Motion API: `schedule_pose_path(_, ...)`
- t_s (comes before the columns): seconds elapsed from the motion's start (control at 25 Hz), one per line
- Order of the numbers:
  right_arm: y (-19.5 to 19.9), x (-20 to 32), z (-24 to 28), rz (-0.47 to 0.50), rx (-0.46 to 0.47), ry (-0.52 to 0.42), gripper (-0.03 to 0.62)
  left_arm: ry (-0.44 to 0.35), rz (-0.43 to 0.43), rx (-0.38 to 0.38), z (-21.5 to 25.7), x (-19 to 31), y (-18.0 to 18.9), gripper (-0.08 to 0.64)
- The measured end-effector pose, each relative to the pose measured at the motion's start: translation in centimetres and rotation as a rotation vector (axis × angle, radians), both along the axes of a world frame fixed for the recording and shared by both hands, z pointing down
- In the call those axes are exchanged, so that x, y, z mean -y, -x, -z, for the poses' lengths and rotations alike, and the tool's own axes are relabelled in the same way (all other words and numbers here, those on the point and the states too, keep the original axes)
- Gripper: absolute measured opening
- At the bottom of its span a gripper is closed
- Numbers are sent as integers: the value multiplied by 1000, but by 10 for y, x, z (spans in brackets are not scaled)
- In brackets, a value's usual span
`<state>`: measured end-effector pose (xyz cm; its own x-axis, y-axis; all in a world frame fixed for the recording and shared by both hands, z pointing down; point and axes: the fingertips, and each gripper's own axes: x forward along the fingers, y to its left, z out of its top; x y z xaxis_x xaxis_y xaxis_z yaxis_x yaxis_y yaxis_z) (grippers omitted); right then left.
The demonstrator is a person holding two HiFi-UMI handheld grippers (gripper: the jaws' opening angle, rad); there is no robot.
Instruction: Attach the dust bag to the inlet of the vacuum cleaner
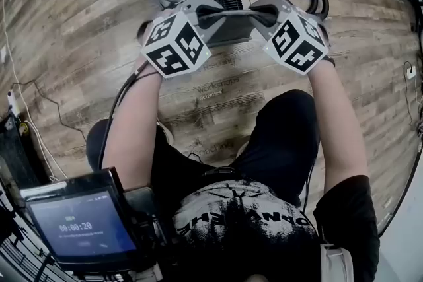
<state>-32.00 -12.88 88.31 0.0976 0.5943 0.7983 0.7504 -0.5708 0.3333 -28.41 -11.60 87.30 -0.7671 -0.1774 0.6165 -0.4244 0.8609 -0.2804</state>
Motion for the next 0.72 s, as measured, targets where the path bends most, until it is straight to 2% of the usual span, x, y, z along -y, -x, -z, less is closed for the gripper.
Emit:
schedule_pose_path(0.16, 3, 8, -8, -43, -53, 9, 40, 24, -27, 7, 4, 7, 5, 31)
schedule_pose_path(0.24, 3, 7, -7, -16, -15, 3, 41, -1, -18, 10, 3, 7, 4, 31)
schedule_pose_path(0.4, 2, -3, 5, 45, 89, -14, 43, -108, 39, 7, -2, -4, -1, 29)
schedule_pose_path(0.56, -5, -8, 6, 113, 152, -29, 41, -168, 70, -85, -10, -1, -13, 29)
schedule_pose_path(0.72, -4, -8, 7, 141, 145, -49, 38, -145, 63, -187, -12, -6, -10, 29)
